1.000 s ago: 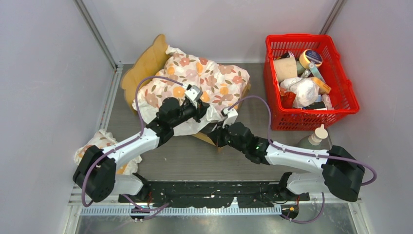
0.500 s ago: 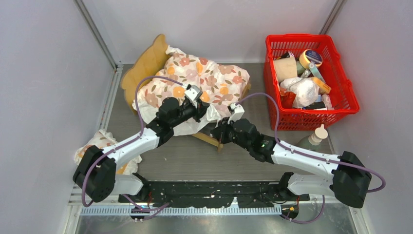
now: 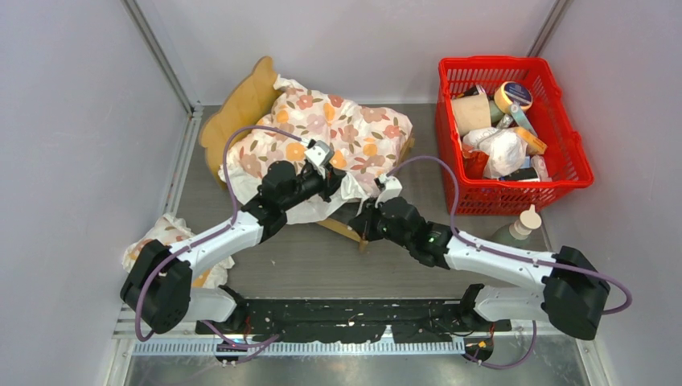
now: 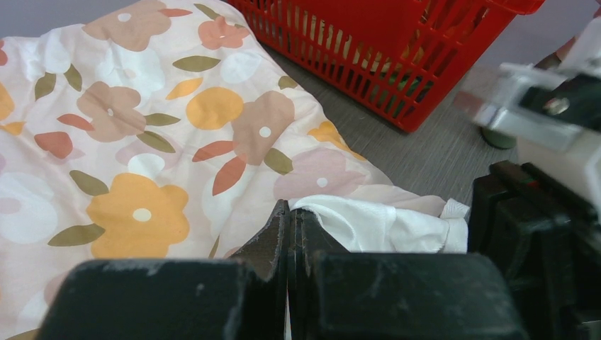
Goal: Set up the pet bed
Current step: Cross the ropes on the bed frame.
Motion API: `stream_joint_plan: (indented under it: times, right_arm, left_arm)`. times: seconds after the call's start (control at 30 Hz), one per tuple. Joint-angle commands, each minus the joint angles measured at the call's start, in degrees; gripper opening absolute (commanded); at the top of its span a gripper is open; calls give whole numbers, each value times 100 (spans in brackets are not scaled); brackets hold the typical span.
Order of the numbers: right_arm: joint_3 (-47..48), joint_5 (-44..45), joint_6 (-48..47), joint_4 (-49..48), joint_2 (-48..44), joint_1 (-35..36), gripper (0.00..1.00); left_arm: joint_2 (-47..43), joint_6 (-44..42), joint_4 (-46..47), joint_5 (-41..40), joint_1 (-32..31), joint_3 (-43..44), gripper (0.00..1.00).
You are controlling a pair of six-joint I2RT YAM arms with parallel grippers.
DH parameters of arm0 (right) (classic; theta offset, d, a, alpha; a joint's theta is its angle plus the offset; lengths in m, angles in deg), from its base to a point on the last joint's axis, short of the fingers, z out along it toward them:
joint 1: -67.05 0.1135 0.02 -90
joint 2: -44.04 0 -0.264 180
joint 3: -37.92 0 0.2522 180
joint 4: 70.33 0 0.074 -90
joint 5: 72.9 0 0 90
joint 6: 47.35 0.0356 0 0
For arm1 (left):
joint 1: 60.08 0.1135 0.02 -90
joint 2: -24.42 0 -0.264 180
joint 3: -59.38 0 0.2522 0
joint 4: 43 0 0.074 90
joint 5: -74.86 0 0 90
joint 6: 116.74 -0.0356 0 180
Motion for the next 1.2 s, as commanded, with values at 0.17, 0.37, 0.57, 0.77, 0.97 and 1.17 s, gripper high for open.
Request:
stream_joint_plan:
  times: [0.17, 0.37, 0.57, 0.77, 0.97, 1.17]
  right_arm:
    - [382, 274, -308, -53, 541, -48, 5]
    - [773, 832, -690, 537, 356, -50, 5]
    - [937, 696, -1119, 552, 456, -66, 5]
    - [1194, 80, -1250, 220, 887, -66, 5]
    - [1314, -360, -1064, -220, 850, -84, 5]
    - [1319, -332, -952, -46, 951, -146, 5]
  left_arm:
    - [-102, 10, 387, -22, 48, 11, 0]
    - [-98, 6, 391, -31, 48, 37, 0]
    - [-84, 15, 433, -54, 47, -4, 0]
    - [-60, -107, 349, -201, 57, 53, 0]
    - [-76, -172, 289, -233, 94, 104, 0]
    - [-94, -195, 280, -201, 132, 101, 0]
